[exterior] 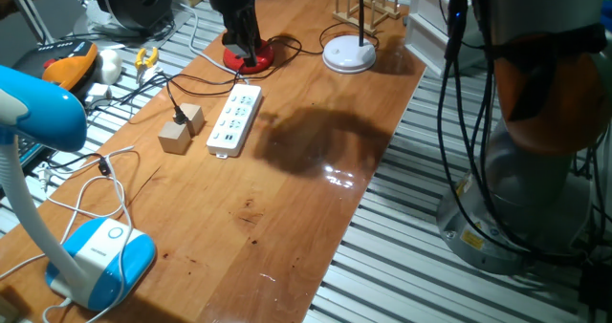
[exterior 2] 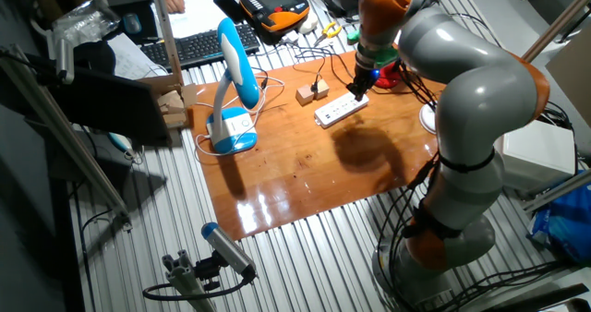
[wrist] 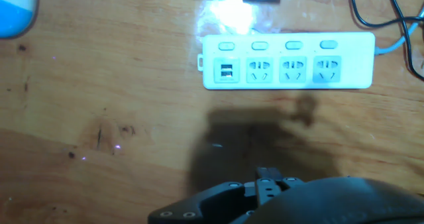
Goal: Plug in the power cord of the desk lamp, turn on the socket, and light up the desk lamp
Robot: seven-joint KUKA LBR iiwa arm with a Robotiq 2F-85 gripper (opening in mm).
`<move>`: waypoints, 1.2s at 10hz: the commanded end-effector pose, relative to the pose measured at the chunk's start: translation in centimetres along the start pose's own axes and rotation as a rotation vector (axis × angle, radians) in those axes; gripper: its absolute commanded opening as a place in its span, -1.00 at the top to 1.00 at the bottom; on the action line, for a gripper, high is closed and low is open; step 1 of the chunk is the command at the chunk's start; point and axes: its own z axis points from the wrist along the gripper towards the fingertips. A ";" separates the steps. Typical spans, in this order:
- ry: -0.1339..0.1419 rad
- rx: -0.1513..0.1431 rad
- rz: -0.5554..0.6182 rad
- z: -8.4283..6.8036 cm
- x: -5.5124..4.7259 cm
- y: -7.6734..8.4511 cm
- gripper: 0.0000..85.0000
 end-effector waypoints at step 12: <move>-0.087 -0.004 0.097 6.3 -11.2 2.0 0.20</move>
